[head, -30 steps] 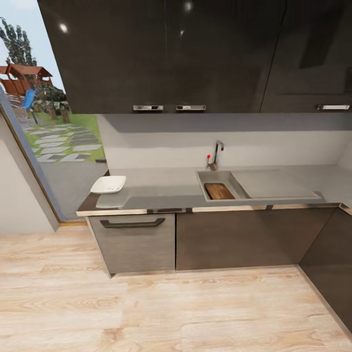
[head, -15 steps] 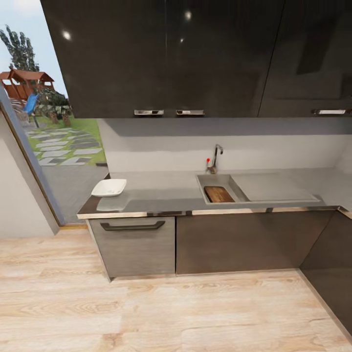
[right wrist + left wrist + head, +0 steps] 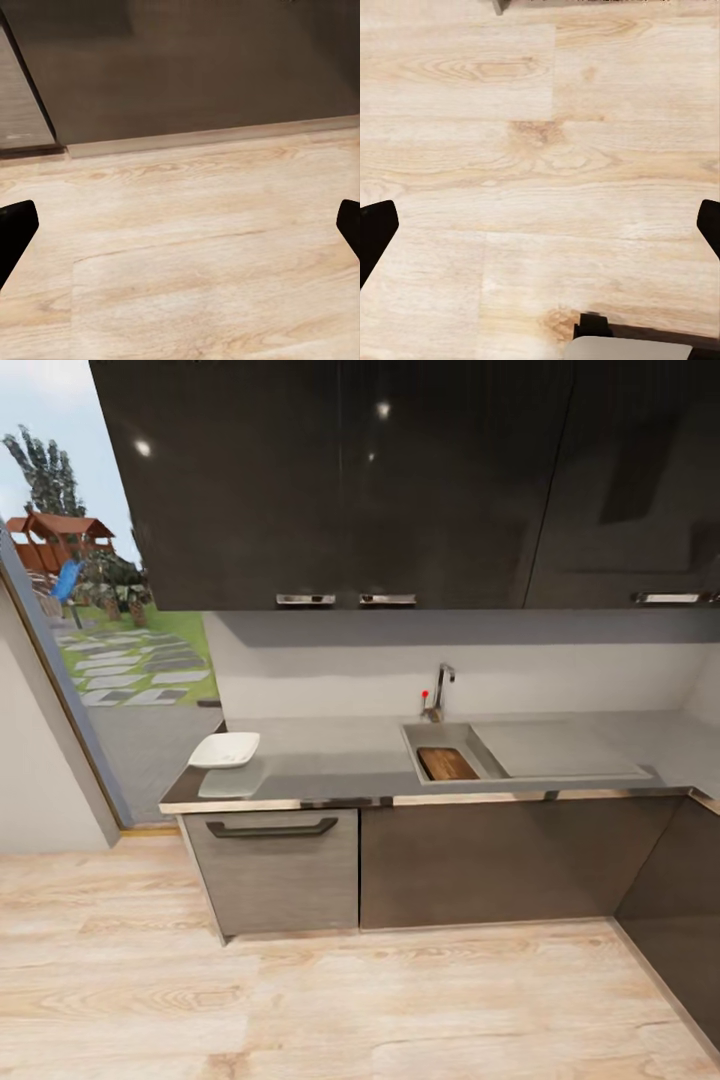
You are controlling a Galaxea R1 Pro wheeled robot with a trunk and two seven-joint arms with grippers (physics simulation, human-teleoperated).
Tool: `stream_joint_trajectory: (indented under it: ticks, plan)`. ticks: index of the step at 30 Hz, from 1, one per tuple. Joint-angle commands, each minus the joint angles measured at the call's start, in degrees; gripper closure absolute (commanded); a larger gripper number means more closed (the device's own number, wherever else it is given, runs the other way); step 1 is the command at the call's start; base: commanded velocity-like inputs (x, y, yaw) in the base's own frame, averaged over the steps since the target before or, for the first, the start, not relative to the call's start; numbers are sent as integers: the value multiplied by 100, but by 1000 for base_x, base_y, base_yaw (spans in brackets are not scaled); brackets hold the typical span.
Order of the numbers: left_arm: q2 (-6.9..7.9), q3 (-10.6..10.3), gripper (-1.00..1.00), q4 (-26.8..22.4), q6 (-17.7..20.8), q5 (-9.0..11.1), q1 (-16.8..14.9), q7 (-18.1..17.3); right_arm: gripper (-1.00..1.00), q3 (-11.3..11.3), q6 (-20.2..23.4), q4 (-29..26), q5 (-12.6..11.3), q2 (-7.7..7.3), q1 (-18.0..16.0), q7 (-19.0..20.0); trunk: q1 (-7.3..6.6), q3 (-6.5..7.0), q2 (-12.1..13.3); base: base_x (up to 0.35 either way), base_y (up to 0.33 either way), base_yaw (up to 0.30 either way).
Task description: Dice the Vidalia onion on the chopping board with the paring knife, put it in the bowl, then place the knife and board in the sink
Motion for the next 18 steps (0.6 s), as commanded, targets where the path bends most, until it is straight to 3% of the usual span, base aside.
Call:
stream_joint_trajectory:
  ticks: [1,7,10,12,14,15,16,18]
  plan:
    - [0,-44,-100,3,-19,59,-5,13,-100,50,-7,0,-17,-2,-4,-37,4,-3,-12,0,0,0]
    - [-14,-57,-100,94,1,66,-5,13,-100,47,224,0,-17,-11,-4,-206,4,19,-12,0,0,0]
    - [-117,-60,-100,682,20,66,-5,11,-100,47,1311,7,-13,-49,-4,-281,4,20,-12,0,0,0]
    - [-125,-61,-100,1156,58,70,-5,15,-100,49,2419,14,-15,-230,-2,-281,4,20,-12,0,0,0]
    - [-71,-61,-100,1289,222,74,-5,19,-100,49,3237,16,-19,-336,28,-241,4,20,-12,0,0,0]
    - [-41,-61,-100,1323,410,75,-3,15,-100,50,3564,17,-21,-361,102,-228,4,20,-12,0,0,0]
    - [-15,-61,-100,1352,851,80,-1,1,-100,50,3919,17,-23,-367,264,-215,4,20,-12,0,0,0]
    - [-1,-61,-100,1372,1581,83,6,-72,-100,55,4225,18,-25,-345,484,-197,4,20,-12,0,0,0]
